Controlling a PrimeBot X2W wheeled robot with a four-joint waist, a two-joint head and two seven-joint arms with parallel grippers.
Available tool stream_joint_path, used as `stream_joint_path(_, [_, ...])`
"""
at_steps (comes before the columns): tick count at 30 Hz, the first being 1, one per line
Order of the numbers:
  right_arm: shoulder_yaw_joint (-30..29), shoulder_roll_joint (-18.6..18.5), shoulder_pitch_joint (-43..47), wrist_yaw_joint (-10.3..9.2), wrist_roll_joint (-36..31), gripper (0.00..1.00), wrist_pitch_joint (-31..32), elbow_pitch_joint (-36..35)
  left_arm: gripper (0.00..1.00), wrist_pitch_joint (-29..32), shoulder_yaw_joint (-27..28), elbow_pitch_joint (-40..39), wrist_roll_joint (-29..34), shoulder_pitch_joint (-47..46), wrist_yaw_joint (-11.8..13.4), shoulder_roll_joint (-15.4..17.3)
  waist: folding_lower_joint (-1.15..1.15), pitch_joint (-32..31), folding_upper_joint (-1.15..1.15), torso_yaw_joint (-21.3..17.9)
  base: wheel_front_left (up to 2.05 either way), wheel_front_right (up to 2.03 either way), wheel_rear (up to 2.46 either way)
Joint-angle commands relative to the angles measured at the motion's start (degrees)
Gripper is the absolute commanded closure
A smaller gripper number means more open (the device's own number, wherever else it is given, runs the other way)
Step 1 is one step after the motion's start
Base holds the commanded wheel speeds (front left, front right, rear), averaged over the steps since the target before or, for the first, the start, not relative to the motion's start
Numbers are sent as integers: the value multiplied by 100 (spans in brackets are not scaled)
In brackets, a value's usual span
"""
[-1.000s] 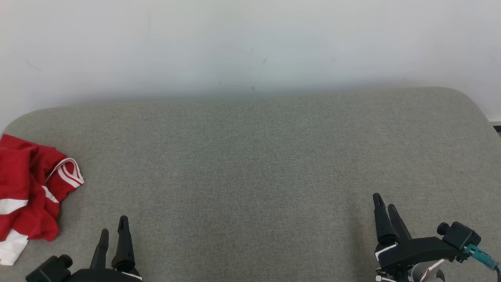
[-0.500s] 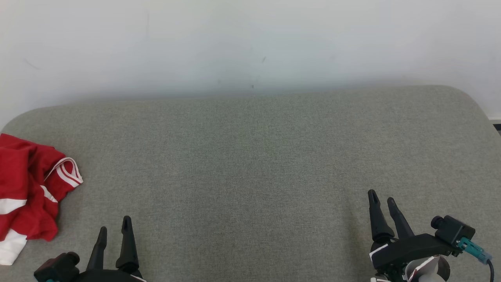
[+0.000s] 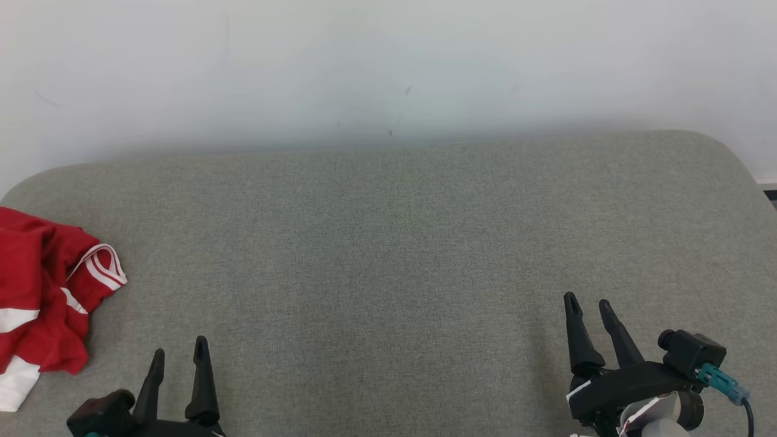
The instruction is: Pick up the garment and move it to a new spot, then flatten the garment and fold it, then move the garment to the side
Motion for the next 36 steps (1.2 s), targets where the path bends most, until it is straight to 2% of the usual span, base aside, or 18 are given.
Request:
stream_joint_path(1, [22, -36, -78, 36, -144, 0, -63, -25, 0, -65, 8, -16, 164, 25, 33, 28, 0, -2, 0, 1, 0, 0, 0])
stream_joint_path(36, [153, -77, 36, 35, -1708, 0, -474, 254, 0, -479, 63, 107, 1923, 225, 89, 29, 0, -148, 0, 9, 0, 0, 0])
